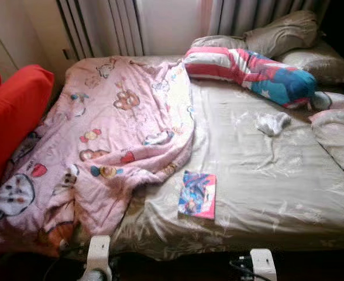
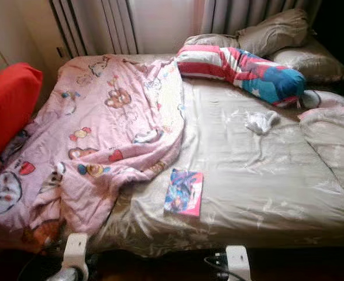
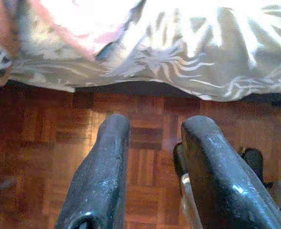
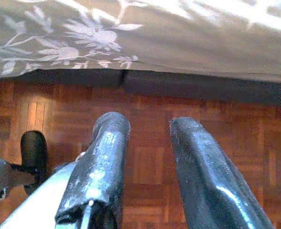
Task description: Clean up the room
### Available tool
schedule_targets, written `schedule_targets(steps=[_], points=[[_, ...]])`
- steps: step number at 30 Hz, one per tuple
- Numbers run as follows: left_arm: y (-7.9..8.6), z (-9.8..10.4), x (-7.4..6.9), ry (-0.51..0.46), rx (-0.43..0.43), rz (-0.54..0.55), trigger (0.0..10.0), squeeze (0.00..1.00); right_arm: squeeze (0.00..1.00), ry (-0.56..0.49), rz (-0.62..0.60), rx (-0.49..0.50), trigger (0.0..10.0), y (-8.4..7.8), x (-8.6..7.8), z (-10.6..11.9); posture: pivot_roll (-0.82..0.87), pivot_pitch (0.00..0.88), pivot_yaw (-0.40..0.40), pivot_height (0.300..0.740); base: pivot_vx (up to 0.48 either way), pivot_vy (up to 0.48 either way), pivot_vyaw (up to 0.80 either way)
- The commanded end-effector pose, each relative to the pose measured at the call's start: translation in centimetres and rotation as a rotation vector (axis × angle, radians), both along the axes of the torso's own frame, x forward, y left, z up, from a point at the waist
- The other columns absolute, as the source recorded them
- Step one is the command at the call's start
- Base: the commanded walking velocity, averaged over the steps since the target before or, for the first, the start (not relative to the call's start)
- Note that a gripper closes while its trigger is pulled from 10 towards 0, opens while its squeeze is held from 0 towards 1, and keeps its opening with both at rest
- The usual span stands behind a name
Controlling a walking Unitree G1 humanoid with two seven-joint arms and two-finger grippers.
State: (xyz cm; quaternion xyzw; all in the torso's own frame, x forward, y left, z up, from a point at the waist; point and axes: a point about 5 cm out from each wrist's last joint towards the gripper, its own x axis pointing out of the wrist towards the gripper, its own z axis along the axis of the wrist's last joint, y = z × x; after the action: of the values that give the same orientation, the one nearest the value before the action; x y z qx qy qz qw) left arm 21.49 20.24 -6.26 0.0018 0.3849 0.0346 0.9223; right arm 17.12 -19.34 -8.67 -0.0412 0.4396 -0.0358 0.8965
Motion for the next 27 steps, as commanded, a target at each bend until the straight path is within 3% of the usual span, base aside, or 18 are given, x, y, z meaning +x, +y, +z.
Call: schedule_targets(steps=[1,19,24,27], points=[[0.4,-0.5,-0.8,0.032,0.003,0.011,10.0,0.00,0.00,-0.003,-0.011,0.017,10.0,0.3,-0.1,-0.1,-0.05,0.074,0.044,0.740,0.296,0.000,0.80],[0.3,-0.2,-0.5,0.012,-0.010,0.015,10.0,0.00,0.00,-0.051,-0.028,0.045,10.0,0.3,0.9,0.4,-0.04,0.086,0.045,0.740,0.296,0.000,0.04],[0.1,0.3,0.3,-0.026,-0.024,0.014,10.0,0.00,0.00,-0.087,-0.048,0.057,10.0,0.2,1.5,0.8,-0.05,0.092,0.046,0.740,0.212,0.000,0.00],[-0.3,1.3,1.8,-0.106,-0.044,0.002,10.0,0.00,0.00,-0.155,-0.041,0.072,10.0,0.2,3.0,1.7,-0.05,0.096,0.046,0.740,0.000,0.000,0.00]])
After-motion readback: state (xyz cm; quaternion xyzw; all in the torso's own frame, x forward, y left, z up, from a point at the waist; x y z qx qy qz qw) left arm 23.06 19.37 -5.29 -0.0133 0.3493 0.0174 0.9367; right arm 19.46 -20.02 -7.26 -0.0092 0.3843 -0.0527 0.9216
